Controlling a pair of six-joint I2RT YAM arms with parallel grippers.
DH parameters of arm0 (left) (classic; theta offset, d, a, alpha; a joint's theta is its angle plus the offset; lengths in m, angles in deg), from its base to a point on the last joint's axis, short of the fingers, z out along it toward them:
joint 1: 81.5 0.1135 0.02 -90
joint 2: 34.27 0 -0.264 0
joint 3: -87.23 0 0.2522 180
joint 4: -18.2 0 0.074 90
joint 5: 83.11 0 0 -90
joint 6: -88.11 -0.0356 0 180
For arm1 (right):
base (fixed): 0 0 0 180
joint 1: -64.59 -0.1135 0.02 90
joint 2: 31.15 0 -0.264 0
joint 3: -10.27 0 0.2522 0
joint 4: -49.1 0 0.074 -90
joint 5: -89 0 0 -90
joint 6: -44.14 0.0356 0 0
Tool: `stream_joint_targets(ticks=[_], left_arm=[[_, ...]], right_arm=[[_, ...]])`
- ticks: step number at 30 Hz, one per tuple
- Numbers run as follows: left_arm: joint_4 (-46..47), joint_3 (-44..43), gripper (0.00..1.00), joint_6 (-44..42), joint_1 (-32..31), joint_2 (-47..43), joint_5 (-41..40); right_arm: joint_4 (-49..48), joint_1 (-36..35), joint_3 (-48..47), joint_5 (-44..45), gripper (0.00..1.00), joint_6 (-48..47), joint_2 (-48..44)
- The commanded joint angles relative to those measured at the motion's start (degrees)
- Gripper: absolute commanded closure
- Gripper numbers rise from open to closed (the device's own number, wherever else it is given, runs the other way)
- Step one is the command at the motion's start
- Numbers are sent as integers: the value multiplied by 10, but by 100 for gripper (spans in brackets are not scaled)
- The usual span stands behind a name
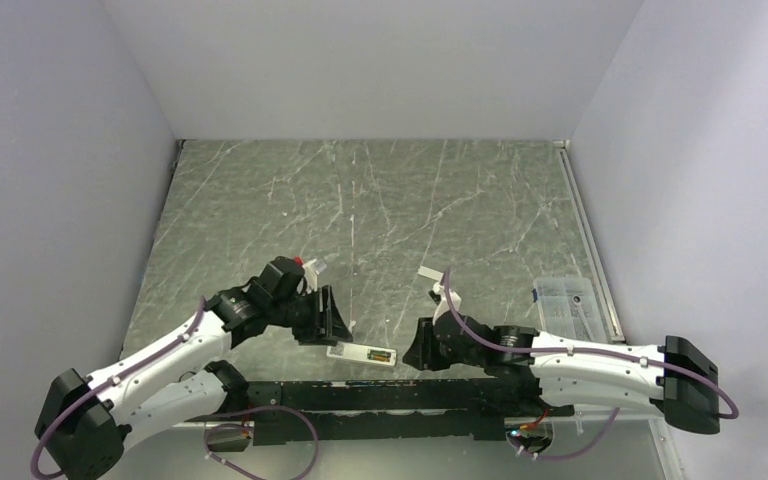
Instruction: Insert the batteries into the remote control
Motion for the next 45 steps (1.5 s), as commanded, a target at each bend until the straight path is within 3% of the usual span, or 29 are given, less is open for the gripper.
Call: stream_joint_targets(ticks=[1, 15, 35, 45], left_arm=[[45, -22, 46, 5, -17, 14, 15], [87, -42, 49, 22, -105, 98, -46], [111, -81, 63, 11, -148, 212, -72], [85, -91, 69, 3, -156, 216, -104]], right_arm=[[-62, 0, 32, -1, 68, 83, -26], [-165, 0, 91, 15, 69, 153, -10], [-211, 2, 96, 34, 68, 181, 45], [-234, 3, 101, 25, 68, 183, 68]])
